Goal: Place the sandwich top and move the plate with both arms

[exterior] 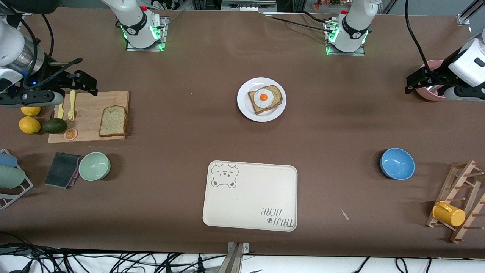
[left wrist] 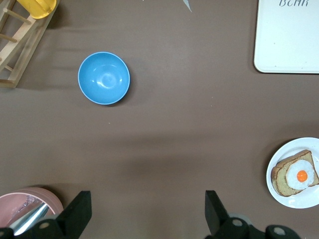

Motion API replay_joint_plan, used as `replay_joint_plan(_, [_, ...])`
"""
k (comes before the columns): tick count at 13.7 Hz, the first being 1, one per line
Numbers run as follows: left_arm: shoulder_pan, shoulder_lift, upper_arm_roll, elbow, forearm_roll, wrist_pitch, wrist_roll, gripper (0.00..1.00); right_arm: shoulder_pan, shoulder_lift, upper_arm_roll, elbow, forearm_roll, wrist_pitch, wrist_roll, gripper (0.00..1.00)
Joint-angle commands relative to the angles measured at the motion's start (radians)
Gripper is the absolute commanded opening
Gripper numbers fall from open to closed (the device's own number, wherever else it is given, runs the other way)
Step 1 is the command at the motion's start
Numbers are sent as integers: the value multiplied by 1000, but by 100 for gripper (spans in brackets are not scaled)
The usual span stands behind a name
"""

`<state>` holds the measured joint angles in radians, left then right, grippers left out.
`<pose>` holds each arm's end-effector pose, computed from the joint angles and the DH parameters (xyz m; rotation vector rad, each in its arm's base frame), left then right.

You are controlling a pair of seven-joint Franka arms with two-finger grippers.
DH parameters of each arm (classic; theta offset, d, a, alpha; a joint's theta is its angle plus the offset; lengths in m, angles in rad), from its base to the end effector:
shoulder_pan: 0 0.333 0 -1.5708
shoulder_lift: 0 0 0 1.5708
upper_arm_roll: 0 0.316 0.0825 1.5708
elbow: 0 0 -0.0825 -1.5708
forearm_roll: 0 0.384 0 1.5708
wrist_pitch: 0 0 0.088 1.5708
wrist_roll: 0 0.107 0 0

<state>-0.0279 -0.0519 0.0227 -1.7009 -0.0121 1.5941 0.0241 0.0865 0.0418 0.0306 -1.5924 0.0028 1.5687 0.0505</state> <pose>0.5373 -0.0038 0.5934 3.1263 -0.0449 -0.0857 0.5610 0.0660 0.5908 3.1368 0.1044 -0.1030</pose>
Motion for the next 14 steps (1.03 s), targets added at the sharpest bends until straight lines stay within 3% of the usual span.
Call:
replay_joint_plan(1, [3,-8,2,4,-23,-14,5,100,-5,-6,-2,29,20,-22,-2,100])
replay_joint_plan(14, [3,-9,2,3,-23,-14,5,100,-2,-2,5,35,10,-22,-12,100])
